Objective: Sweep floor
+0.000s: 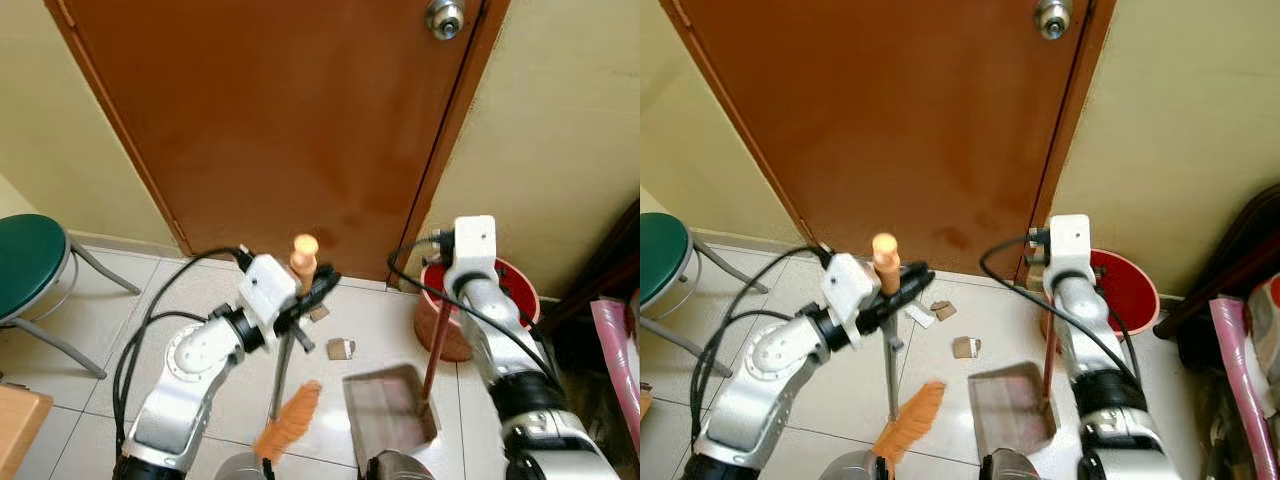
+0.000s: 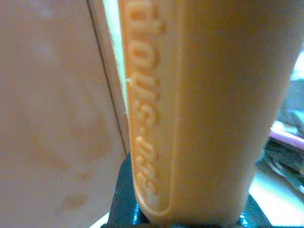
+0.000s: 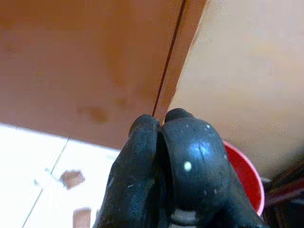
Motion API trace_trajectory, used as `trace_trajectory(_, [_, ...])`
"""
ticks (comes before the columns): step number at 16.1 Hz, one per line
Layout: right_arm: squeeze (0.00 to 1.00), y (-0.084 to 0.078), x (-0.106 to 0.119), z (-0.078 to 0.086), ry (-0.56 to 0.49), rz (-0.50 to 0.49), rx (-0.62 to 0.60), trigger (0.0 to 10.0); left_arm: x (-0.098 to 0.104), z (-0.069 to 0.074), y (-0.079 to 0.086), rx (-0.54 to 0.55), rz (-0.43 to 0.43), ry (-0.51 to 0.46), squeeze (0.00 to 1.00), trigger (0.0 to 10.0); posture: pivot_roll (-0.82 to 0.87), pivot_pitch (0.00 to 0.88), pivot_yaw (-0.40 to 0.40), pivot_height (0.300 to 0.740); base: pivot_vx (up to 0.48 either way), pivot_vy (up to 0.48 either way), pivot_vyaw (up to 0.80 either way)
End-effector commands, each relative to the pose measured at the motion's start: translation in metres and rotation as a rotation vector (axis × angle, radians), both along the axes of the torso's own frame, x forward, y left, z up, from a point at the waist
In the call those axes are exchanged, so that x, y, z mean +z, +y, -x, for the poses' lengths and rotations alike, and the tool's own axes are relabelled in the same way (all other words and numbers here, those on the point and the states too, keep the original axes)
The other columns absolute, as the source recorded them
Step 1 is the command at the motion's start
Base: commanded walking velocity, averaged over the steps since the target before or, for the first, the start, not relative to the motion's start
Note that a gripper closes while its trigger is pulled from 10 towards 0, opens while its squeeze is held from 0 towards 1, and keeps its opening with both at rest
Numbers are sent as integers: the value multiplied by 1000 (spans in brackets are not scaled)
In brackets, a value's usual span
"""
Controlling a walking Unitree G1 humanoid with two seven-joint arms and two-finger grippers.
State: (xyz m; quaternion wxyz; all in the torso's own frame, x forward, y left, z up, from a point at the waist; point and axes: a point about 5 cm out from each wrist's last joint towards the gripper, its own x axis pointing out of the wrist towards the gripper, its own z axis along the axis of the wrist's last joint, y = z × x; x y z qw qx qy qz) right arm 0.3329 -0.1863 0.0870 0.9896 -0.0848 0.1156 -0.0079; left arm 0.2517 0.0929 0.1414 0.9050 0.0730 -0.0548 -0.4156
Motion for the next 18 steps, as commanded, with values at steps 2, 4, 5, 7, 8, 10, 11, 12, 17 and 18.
trace_trajectory(2, [0,6,-2,4,46,-5,76,10000,23,-8,13,92,17,-110,0,10000,38,109,-8,740,0,0,0])
trace_trajectory(4, [0,7,14,2,-47,37,86,10000,26,-20,31,234,2,-174,0,10000,31,102,-15,740,0,0,0])
trace_trajectory(5, [0,9,26,0,-115,39,80,10000,25,-24,35,264,-14,-188,0,10000,31,102,-15,740,0,0,0])
trace_trajectory(7, [0,23,60,-5,-277,-10,102,10000,21,-32,38,337,-39,-215,0,10000,18,94,-19,740,0,0,0])
trace_trajectory(8, [0,28,69,-6,-321,-10,118,10000,19,-34,38,368,-39,-222,0,10000,18,94,-19,740,0,0,0])
trace_trajectory(10, [0,40,92,-6,-447,-20,155,10000,9,-40,42,482,-15,-214,0,10000,13,93,-20,740,0,0,0])
trace_trajectory(11, [0,42,94,-6,-459,-22,158,10000,7,-40,42,496,-8,-205,0,10000,13,93,-20,740,0,0,0])
trace_trajectory(12, [0,45,95,-8,-467,-26,153,10000,2,-42,44,535,1,-195,0,10000,16,96,-19,740,0,0,0])
trace_trajectory(17, [0,91,91,-20,-516,66,243,10000,-9,-35,49,625,-6,-177,0,10000,73,114,-12,740,0,0,0])
trace_trajectory(18, [0,105,88,-21,-530,119,278,10000,-11,-31,55,655,-11,-170,0,10000,100,121,-12,740,0,0,0])
